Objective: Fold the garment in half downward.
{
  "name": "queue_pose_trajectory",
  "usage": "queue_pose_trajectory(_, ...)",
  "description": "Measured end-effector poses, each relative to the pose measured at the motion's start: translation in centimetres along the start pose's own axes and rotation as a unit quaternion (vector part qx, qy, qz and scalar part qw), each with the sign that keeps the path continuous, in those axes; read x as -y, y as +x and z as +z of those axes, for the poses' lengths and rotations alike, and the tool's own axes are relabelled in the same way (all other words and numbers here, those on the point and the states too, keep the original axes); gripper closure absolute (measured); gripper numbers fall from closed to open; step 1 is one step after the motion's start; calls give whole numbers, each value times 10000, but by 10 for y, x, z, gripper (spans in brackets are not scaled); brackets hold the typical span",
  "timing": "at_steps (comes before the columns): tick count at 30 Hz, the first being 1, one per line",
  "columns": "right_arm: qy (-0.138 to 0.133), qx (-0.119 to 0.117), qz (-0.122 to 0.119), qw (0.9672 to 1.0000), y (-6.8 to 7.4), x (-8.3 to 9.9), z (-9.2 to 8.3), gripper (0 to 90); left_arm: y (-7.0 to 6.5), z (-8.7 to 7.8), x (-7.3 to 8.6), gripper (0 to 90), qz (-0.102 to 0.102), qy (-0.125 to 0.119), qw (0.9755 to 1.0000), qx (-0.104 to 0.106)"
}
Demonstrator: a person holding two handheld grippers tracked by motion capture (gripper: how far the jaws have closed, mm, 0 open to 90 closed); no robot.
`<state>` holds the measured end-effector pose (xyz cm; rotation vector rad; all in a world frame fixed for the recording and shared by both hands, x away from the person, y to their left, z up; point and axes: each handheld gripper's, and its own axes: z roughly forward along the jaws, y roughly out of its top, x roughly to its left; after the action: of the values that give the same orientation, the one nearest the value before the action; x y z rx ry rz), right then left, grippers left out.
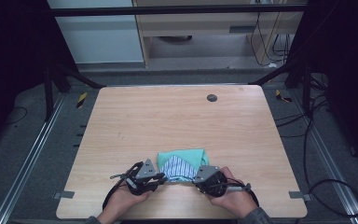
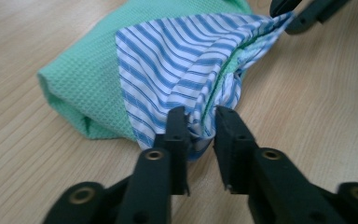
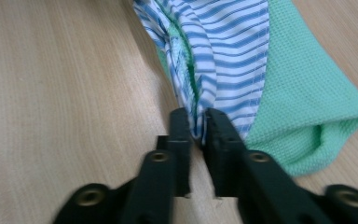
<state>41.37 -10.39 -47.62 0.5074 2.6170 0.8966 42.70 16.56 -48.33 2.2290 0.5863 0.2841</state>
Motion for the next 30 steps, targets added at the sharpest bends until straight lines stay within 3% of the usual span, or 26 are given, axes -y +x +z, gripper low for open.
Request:
queue_pose_trajectory(2,-44,34,75,10000,0,3,-5,691,-1,-7,1,689,-77,-55,9999,73)
queue_pose_trajectory(8,-9,187,350,9992,-6,18,-21,548,-2,-23,-1,473,-57,-72,9999,-92)
queue_pose_trajectory(14,2,513,653,9965,-18,32,-27,336,14,-27,-7,256,-265,49,9990,-359)
queue_pose_trajectory(18,-4,714,980,9926,-31,38,-27,198,28,-24,-6,161,-473,129,9977,-472)
queue_pose_trajectory(21,-95,814,1343,9875,-44,43,-25,131,42,-21,-4,111,-648,160,9967,-461)
queue_pose_trajectory(30,-132,1020,1969,9750,-80,49,-13,59,89,-13,5,85,-1127,368,9904,-706)
